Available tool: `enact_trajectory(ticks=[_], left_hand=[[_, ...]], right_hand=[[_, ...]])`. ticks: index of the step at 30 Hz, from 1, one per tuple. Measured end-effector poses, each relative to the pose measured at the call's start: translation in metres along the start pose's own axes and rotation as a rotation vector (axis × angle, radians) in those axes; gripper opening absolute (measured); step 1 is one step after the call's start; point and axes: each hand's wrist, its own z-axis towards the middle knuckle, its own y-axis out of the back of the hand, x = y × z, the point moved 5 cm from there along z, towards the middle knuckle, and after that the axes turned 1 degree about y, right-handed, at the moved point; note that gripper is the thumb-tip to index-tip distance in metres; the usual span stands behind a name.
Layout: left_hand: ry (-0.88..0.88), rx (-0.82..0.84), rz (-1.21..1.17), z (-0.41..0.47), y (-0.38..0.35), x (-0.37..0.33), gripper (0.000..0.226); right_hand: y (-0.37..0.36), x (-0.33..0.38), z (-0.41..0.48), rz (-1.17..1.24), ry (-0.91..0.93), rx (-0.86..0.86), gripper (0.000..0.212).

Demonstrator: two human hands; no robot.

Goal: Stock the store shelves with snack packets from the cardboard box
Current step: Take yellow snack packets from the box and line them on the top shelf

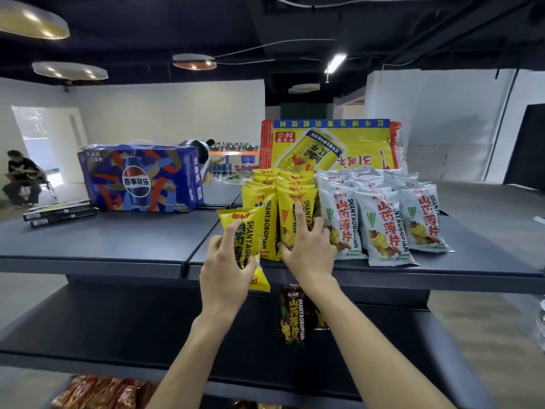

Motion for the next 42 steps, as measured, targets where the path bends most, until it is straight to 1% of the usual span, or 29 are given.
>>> enact_trajectory(ticks=[4, 8, 10, 14, 17, 22, 27, 30, 34, 39, 42], left_hand=[[-0.027, 0.001, 0.002, 0.011, -0.019, -0.006, 0.068], [-0.038, -0.008, 0.05, 0.032, -0.032, -0.009, 0.07], [-0.039, 0.0, 0.063, 0.042, -0.039, -0.011, 0.072], [-0.011, -0.024, 0.048, 0.046, -0.05, -0.007, 0.076], [-0.021, -0.056, 0.088, 0.039, -0.054, -0.001, 0.077], [-0.006, -0.078, 0.092, 0.053, -0.047, 0.0, 0.076], [-0.011, -0.034, 0.2, 0.047, -0.063, 0.002, 0.084], [-0.014, -0.032, 0.257, 0.044, -0.064, 0.004, 0.085], [-0.015, -0.017, 0.28, 0.037, -0.063, 0.008, 0.085], [-0.012, -0.008, 0.287, 0.049, -0.068, 0.003, 0.088], [-0.008, -0.005, 0.247, 0.043, -0.071, 0.006, 0.088]], right_hand=[[0.001, -0.004, -0.002, 0.07, 0.002, -0.001, 0.101], [0.003, -0.008, -0.01, 0.26, 0.049, -0.009, 0.091], [0.003, -0.01, -0.009, 0.302, 0.065, -0.012, 0.088], [0.001, -0.011, -0.002, 0.282, 0.074, -0.003, 0.086], [-0.002, -0.009, -0.004, 0.223, 0.071, -0.016, 0.086], [0.004, -0.005, 0.002, 0.179, 0.046, -0.076, 0.081], [-0.008, -0.006, -0.006, 0.124, 0.04, -0.083, 0.089], [-0.007, -0.007, -0.003, 0.138, 0.051, -0.041, 0.091], [-0.003, -0.006, -0.012, 0.256, 0.058, 0.03, 0.095], [-0.005, -0.005, -0.001, 0.204, 0.038, 0.019, 0.093], [-0.006, -0.005, 0.0, 0.19, 0.017, 0.022, 0.093]])
